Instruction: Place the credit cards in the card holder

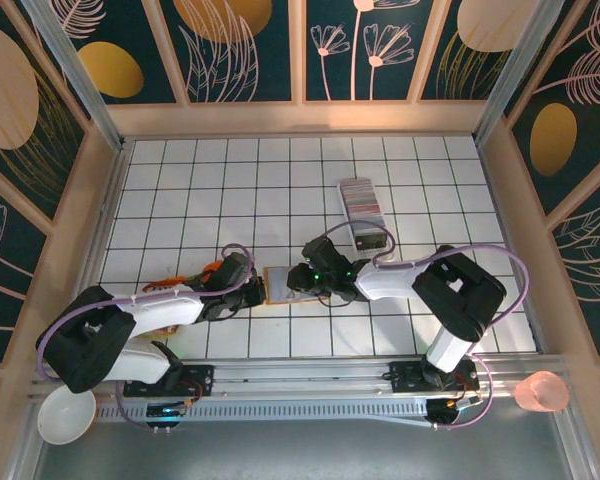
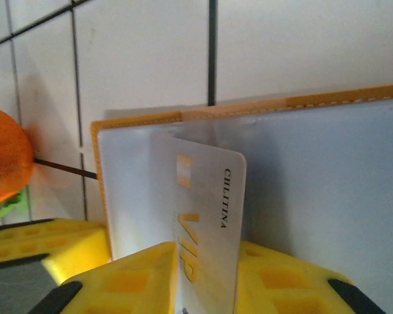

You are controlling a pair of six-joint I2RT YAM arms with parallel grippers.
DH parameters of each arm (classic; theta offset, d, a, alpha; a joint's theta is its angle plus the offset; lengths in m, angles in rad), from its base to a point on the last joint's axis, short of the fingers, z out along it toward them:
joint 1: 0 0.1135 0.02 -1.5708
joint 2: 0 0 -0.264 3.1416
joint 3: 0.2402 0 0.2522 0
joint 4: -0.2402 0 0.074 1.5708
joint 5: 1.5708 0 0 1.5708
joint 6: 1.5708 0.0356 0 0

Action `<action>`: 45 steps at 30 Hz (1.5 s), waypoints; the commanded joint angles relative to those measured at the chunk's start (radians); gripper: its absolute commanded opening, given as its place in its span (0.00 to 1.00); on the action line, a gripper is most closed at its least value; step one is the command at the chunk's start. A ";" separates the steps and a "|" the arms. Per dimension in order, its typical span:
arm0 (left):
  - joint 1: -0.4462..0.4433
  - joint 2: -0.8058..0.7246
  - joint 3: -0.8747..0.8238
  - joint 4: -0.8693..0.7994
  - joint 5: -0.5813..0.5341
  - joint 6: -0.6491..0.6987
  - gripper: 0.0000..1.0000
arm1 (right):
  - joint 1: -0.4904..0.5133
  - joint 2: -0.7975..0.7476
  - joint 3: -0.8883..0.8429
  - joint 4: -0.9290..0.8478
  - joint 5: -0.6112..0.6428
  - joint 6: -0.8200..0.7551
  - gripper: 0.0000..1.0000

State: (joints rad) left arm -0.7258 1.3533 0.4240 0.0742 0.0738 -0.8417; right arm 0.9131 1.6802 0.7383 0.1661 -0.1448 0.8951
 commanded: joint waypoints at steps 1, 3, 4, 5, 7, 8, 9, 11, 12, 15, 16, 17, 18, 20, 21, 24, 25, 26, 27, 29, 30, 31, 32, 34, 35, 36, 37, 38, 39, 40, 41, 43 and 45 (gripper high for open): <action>-0.003 -0.009 -0.013 -0.011 0.024 0.009 0.02 | 0.009 -0.031 0.033 -0.122 0.083 -0.032 0.29; -0.003 -0.009 -0.014 -0.010 0.023 0.006 0.02 | 0.009 -0.039 0.041 -0.154 0.102 -0.037 0.29; -0.003 -0.010 -0.016 -0.008 0.024 0.005 0.02 | 0.009 -0.037 0.044 -0.161 0.107 -0.040 0.29; -0.002 -0.009 -0.017 -0.007 0.025 0.004 0.02 | 0.009 -0.032 0.045 -0.163 0.108 -0.040 0.29; -0.003 -0.011 -0.021 -0.004 0.024 0.003 0.02 | 0.009 -0.015 0.055 -0.168 0.100 -0.044 0.29; -0.002 -0.010 -0.023 -0.004 0.025 0.002 0.02 | 0.010 -0.004 0.063 -0.177 0.102 -0.044 0.30; -0.002 -0.011 -0.024 -0.004 0.024 0.001 0.02 | 0.012 0.002 0.069 -0.183 0.102 -0.047 0.35; -0.003 -0.011 -0.024 -0.002 0.027 0.001 0.02 | 0.015 0.008 0.080 -0.197 0.114 -0.052 0.45; -0.003 -0.012 -0.022 -0.004 0.027 0.001 0.02 | 0.016 0.004 0.082 -0.202 0.123 -0.052 0.47; -0.003 -0.014 -0.014 -0.008 0.029 0.003 0.02 | 0.020 -0.017 0.085 -0.209 0.141 -0.054 0.50; -0.002 -0.020 -0.011 -0.010 0.032 0.001 0.02 | 0.021 -0.025 0.086 -0.218 0.148 -0.053 0.52; -0.003 -0.026 -0.009 -0.011 0.032 -0.002 0.02 | 0.023 -0.030 0.090 -0.229 0.156 -0.056 0.53; -0.003 -0.037 -0.006 -0.011 0.034 -0.006 0.02 | 0.023 -0.038 0.094 -0.244 0.157 -0.060 0.53; -0.002 -0.060 0.001 -0.013 0.033 -0.015 0.07 | 0.023 -0.050 0.100 -0.273 0.190 -0.067 0.52; -0.003 -0.075 0.002 -0.009 0.032 -0.024 0.11 | 0.023 -0.056 0.101 -0.276 0.195 -0.071 0.52; -0.003 -0.103 0.015 0.006 0.036 -0.041 0.17 | 0.023 -0.061 0.108 -0.283 0.197 -0.082 0.46; -0.002 -0.102 0.024 0.011 0.042 -0.045 0.19 | 0.023 -0.059 0.113 -0.286 0.198 -0.084 0.43; -0.003 -0.097 0.034 0.013 0.048 -0.046 0.19 | 0.023 -0.058 0.116 -0.287 0.199 -0.085 0.41; -0.003 -0.088 0.046 0.014 0.051 -0.046 0.19 | 0.023 -0.056 0.117 -0.287 0.200 -0.087 0.37; -0.003 -0.064 0.063 0.030 0.058 -0.054 0.19 | 0.023 -0.052 0.118 -0.290 0.203 -0.092 0.35; -0.003 -0.051 0.070 0.042 0.064 -0.058 0.19 | 0.023 -0.051 0.119 -0.289 0.203 -0.092 0.36; -0.003 -0.039 0.075 0.049 0.066 -0.059 0.19 | 0.023 -0.048 0.118 -0.289 0.204 -0.092 0.37; -0.002 -0.024 0.080 0.056 0.066 -0.063 0.19 | 0.023 -0.046 0.116 -0.290 0.206 -0.092 0.40; -0.003 -0.001 0.083 0.068 0.058 -0.065 0.18 | 0.022 -0.040 0.114 -0.284 0.199 -0.094 0.40; -0.003 0.012 0.085 0.072 0.054 -0.065 0.18 | 0.021 -0.035 0.114 -0.279 0.195 -0.094 0.40; -0.002 0.026 0.087 0.078 0.054 -0.066 0.18 | 0.021 -0.030 0.115 -0.274 0.187 -0.096 0.39; -0.003 0.037 0.089 0.084 0.056 -0.065 0.17 | 0.021 -0.026 0.114 -0.270 0.184 -0.096 0.38; -0.002 0.053 0.093 0.084 0.058 -0.064 0.16 | 0.021 -0.022 0.116 -0.270 0.180 -0.097 0.38; -0.003 0.065 0.096 0.084 0.060 -0.062 0.16 | 0.021 -0.019 0.117 -0.271 0.179 -0.097 0.38; -0.001 0.074 0.096 0.085 0.061 -0.063 0.15 | 0.022 -0.018 0.115 -0.269 0.179 -0.097 0.38; -0.002 0.079 0.094 0.091 0.058 -0.063 0.15 | 0.021 -0.017 0.112 -0.262 0.174 -0.095 0.37; -0.003 0.082 0.090 0.096 0.051 -0.064 0.15 | 0.022 -0.011 0.111 -0.257 0.167 -0.095 0.36; -0.002 0.089 0.090 0.097 0.050 -0.061 0.15 | 0.022 0.000 0.112 -0.257 0.166 -0.094 0.36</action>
State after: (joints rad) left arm -0.7258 1.4300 0.4938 0.1345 0.1230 -0.8959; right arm 0.9295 1.6554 0.8314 -0.0944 0.0219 0.8089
